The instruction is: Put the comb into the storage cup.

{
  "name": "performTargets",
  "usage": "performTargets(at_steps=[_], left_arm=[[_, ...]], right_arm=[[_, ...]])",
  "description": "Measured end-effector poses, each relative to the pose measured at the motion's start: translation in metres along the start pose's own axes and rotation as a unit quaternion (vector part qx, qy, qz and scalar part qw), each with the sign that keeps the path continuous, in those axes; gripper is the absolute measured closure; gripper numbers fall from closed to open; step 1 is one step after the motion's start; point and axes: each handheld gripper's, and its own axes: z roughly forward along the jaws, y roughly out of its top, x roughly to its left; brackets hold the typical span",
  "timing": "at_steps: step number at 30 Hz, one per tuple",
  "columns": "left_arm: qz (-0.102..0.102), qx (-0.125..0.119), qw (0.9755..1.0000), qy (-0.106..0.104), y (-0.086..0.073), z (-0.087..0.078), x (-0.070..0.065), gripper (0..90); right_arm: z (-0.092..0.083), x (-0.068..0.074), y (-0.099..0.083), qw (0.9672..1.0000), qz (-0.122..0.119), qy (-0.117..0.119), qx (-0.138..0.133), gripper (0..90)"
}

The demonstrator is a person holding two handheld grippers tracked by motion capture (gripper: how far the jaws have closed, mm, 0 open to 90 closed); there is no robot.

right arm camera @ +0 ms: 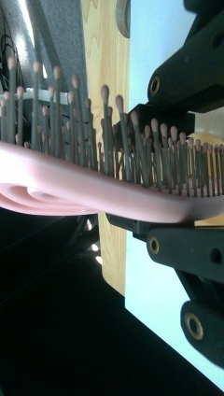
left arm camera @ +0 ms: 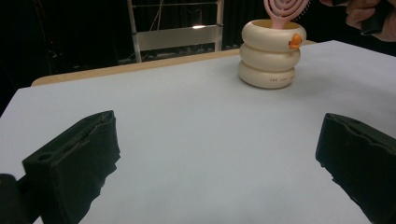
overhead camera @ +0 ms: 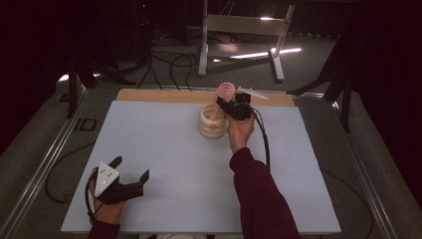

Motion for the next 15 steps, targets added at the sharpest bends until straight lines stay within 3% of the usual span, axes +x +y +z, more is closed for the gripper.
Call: performTargets(at_steps=[15], left_arm=[[0.002,0.003,1.0000,0.000,-0.0011,0.0000,-0.0012,0.2]], right_arm=[[-0.0017,-0.0090,-0.0012,0.9999,0.014,0.002,0.001,63.1]])
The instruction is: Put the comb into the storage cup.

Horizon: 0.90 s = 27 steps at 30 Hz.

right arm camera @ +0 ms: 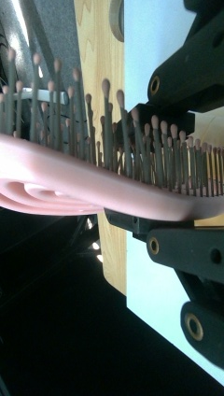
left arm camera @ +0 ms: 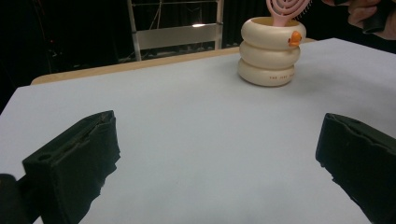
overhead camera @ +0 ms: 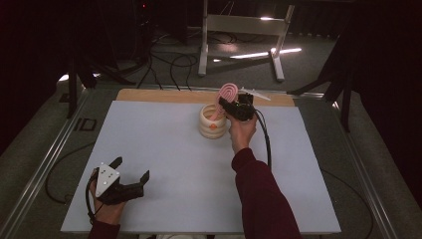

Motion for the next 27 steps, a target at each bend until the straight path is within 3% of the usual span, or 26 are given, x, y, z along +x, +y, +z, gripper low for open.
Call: performTargets(at_steps=[14,27], left_arm=[[-0.002,0.000,1.0000,0.001,-0.001,0.000,0.000,0.2],[0.000,0.002,1.0000,0.001,-0.001,0.000,0.000,0.2]], right_arm=[[-0.002,-0.011,0.001,0.9999,0.010,-0.006,0.007,61.9],[-0.004,-0.013,0.001,0.9997,-0.010,-0.009,0.018,59.4]])
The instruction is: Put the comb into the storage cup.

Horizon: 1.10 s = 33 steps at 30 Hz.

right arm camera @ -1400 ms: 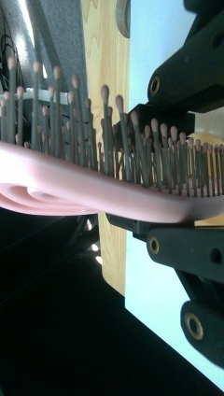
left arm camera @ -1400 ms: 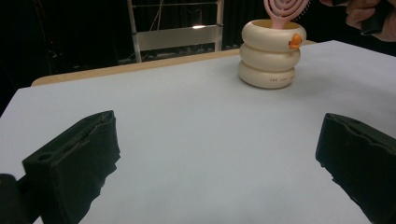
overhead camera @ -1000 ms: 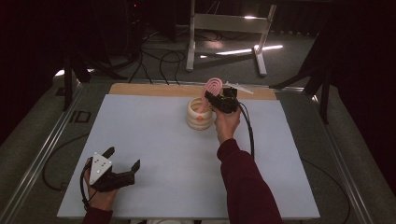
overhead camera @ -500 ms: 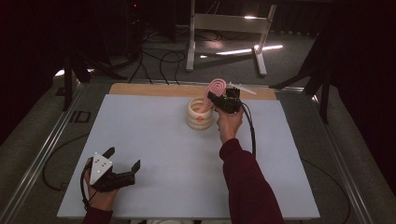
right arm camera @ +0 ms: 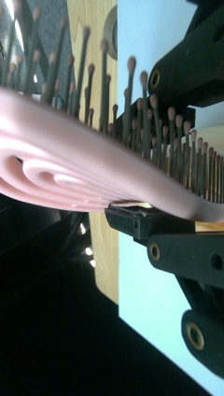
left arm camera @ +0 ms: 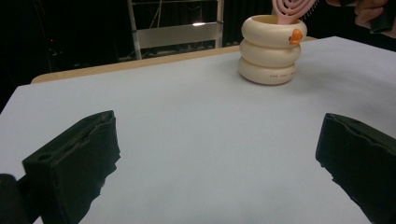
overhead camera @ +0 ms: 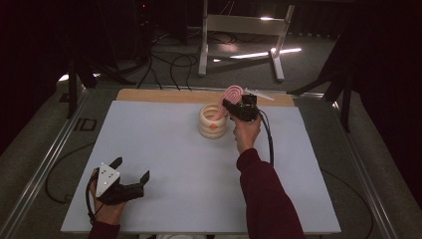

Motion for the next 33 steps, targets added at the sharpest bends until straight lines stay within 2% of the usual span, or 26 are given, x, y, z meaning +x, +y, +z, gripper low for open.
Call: performTargets(at_steps=[8,18,21,28,33], left_arm=[[0.000,0.000,1.0000,0.000,0.0000,0.0001,-0.0002,0.2],[-0.001,0.000,1.0000,0.001,-0.0003,0.0000,0.0002,0.2],[0.000,0.001,1.0000,0.001,-0.0003,0.0001,0.0002,0.2],[0.000,0.001,1.0000,0.001,-0.0003,0.0002,-0.0003,0.2],[-0.001,0.001,1.0000,0.001,-0.0004,0.0003,-0.0001,0.2]], right_arm=[[-0.0010,0.0000,0.0000,0.9999,-0.012,-0.005,0.007,57.8],[-0.0015,-0.0011,0.0002,0.9990,-0.039,-0.010,0.018,53.1],[-0.0021,-0.0015,0.0006,0.9990,-0.040,-0.009,0.018,52.6],[-0.0039,-0.0010,0.0010,0.9982,-0.054,-0.013,0.023,44.1],[-0.0050,-0.0003,0.0016,0.9975,-0.062,-0.012,0.031,32.7]])
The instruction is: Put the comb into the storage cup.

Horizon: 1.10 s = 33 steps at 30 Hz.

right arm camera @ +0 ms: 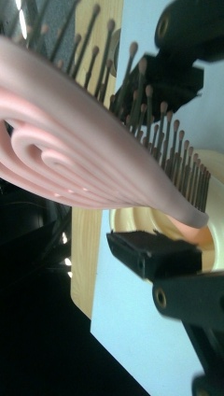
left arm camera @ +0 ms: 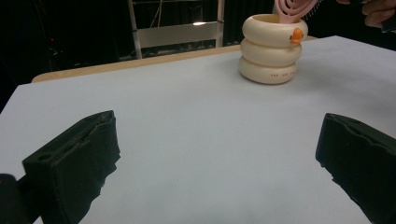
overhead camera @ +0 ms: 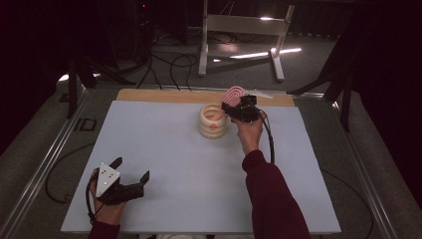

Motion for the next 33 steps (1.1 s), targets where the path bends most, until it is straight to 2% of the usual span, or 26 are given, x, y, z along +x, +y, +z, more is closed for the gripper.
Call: performTargets(at_steps=[13,20,28,29,32,33], left_arm=[[0.000,0.000,1.0000,0.001,0.000,0.000,0.000,0.2],[0.000,0.001,1.0000,0.001,0.000,0.000,0.000,0.2],[0.000,0.001,1.0000,0.001,0.000,0.000,0.000,0.2],[0.000,0.002,1.0000,0.002,0.000,0.000,0.000,0.2],[-0.001,0.002,1.0000,0.002,0.000,0.000,0.000,0.2],[-0.001,0.002,1.0000,0.002,0.000,0.000,0.000,0.2]], right_arm=[[-0.006,-0.002,-0.002,0.9998,-0.016,0.002,0.009,15.6],[-0.010,-0.004,-0.003,0.9995,-0.025,0.008,0.015,13.4],[-0.016,-0.007,-0.006,0.9985,-0.045,0.019,0.024,9.0],[-0.018,-0.007,-0.006,0.9978,-0.057,0.019,0.028,8.8],[-0.019,-0.007,-0.007,0.9974,-0.062,0.019,0.031,8.7],[-0.022,-0.010,-0.009,0.9963,-0.076,0.018,0.036,8.5]])
